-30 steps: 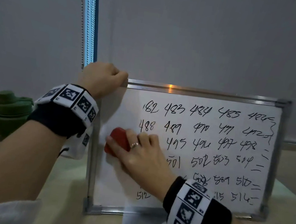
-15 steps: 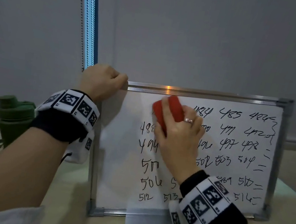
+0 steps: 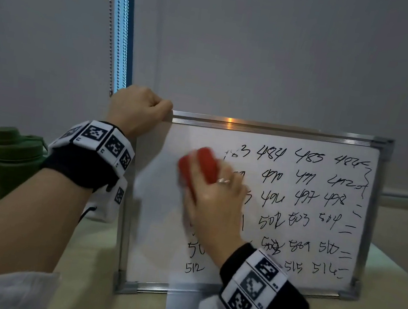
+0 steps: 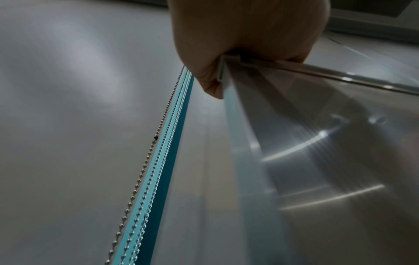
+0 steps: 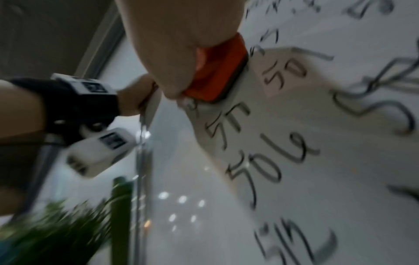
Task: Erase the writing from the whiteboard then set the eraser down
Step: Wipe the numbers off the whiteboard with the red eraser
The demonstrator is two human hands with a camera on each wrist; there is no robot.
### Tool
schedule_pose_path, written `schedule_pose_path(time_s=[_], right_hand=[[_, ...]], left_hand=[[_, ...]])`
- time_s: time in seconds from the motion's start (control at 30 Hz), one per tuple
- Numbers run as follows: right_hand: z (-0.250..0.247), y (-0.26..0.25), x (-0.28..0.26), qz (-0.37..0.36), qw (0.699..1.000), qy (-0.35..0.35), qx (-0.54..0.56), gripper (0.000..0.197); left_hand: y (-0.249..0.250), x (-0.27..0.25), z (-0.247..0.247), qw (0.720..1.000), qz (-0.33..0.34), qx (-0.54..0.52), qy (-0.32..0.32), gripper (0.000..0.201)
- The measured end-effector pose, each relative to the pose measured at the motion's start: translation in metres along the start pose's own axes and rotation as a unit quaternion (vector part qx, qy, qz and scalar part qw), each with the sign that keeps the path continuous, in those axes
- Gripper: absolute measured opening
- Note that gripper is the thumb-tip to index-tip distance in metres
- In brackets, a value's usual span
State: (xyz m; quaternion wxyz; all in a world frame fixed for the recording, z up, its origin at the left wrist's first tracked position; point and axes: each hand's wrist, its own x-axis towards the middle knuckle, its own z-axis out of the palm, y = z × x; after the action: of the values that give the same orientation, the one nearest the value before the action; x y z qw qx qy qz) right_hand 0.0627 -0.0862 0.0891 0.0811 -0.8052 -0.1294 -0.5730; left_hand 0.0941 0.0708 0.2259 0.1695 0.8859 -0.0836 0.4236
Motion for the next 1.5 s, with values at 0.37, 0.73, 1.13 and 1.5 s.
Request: schedule_pose_path(time_s=[0.37, 0.73, 1.13, 1.5], right_hand=[[-0.002, 0.022, 0.001, -0.036, 0.999, -0.003, 0.009, 0.05], [0.002, 0.005, -0.002, 0.111, 0.993, 0.039, 0.007, 0.053], [0.0, 0.028, -0.011, 0.004, 1.0, 0.018, -0.009, 0.049], [-0.003, 0.02, -0.01, -0.003, 1.0, 0.011, 0.017, 0.055]], left_hand=[[-0.004, 0.0, 0.007, 1.0, 0.015, 0.0, 0.02, 0.054], [0.002, -0.005, 0.002, 0.999, 0.022, 0.014, 0.035, 0.05], [0.0, -0.005, 0.004, 0.999, 0.029, 0.023, 0.033, 0.053], [-0.003, -0.006, 0.005, 0.998, 0.04, 0.015, 0.052, 0.054]])
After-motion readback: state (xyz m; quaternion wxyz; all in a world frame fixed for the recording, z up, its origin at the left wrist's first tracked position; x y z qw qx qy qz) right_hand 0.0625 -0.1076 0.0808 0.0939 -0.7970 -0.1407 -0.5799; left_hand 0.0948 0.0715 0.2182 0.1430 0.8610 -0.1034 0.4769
